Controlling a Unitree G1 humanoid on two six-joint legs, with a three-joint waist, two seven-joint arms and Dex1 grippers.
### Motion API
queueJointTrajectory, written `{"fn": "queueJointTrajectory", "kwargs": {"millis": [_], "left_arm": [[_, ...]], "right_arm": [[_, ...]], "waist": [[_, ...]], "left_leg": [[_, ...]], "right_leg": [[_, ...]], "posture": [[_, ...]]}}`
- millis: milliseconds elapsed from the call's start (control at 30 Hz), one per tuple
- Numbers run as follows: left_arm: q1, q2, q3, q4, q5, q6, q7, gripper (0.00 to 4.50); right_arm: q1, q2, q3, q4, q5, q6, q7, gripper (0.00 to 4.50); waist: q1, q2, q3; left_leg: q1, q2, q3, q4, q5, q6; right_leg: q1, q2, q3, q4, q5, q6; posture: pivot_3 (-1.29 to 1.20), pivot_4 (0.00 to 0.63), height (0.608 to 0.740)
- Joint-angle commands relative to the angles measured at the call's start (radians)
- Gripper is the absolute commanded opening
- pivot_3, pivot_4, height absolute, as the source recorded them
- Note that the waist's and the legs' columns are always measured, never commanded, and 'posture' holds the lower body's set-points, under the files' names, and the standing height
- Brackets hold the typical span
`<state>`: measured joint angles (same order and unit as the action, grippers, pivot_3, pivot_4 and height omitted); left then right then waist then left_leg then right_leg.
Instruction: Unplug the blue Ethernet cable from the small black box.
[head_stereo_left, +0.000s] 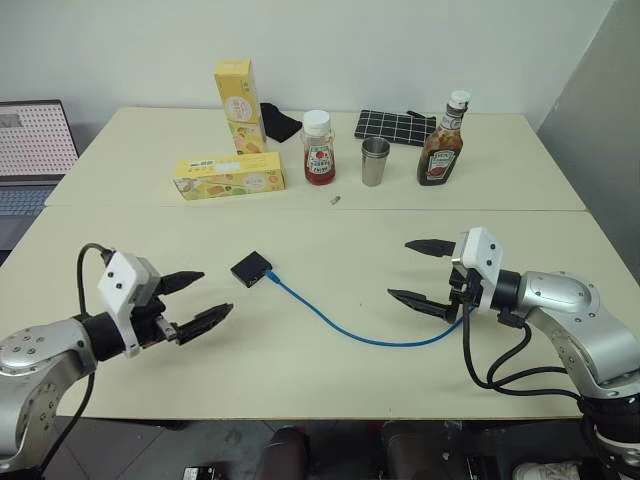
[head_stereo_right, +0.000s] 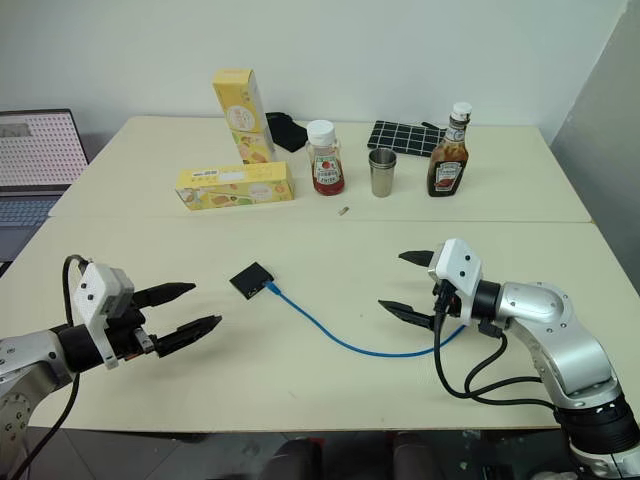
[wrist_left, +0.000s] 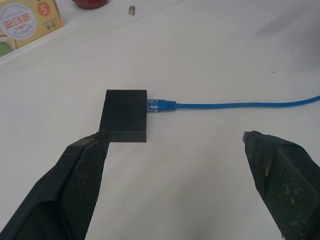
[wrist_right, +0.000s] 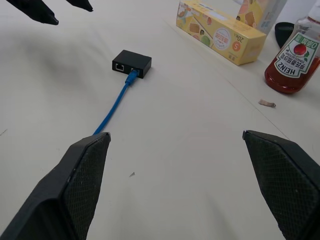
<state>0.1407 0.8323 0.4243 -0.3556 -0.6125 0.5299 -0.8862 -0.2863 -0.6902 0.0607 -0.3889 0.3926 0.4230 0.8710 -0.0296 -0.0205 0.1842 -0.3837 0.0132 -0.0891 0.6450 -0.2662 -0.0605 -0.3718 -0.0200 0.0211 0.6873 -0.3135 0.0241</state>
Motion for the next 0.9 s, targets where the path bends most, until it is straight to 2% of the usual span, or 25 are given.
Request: {"fn": "queueJointTrajectory", "kwargs": {"millis": [33,500,667,900], "left_arm": [[0.016,-0.002,0.022,-0.045,-0.02,-0.011,-0.019,4.5],[0.068,-0.024,0.026,-0.099,-0.021,-0.023,-0.027,4.5],[0.078,0.023,0.042,-0.063,-0.074,0.012,-0.12,4.5],[0.074,0.108,0.022,0.054,0.048,-0.104,-0.213,4.5]], "right_arm": [[-0.007,-0.001,-0.017,-0.018,-0.003,-0.025,0.005,4.5],[-0.026,0.067,0.073,0.007,-0.062,-0.043,-0.004,4.5],[-0.067,0.186,0.206,0.074,-0.165,-0.079,-0.06,4.5],[-0.145,0.387,0.358,0.29,-0.317,-0.169,-0.155,4.5]], "waist": [[0.0,0.0,0.0],[0.0,0.0,0.0],[-0.003,0.0,0.0],[-0.003,0.001,0.0]], "left_leg": [[0.0,0.0,0.0,0.0,0.0,0.0],[0.0,0.0,0.001,0.0,0.0,0.0],[0.001,0.0,0.001,0.0,0.0,0.0],[0.001,-0.001,0.002,0.0,0.0,0.0]], "right_leg": [[0.0,0.0,0.0,0.0,0.0,0.0],[0.0,0.0,0.001,0.0,0.0,0.0],[0.0,0.0,0.001,0.0,0.0,0.0],[-0.002,0.001,0.001,0.002,0.0,-0.001]], "posture": [[0.0,0.15,0.74],[0.0,0.15,0.74],[0.0,0.15,0.74],[0.0,0.15,0.74]]}}
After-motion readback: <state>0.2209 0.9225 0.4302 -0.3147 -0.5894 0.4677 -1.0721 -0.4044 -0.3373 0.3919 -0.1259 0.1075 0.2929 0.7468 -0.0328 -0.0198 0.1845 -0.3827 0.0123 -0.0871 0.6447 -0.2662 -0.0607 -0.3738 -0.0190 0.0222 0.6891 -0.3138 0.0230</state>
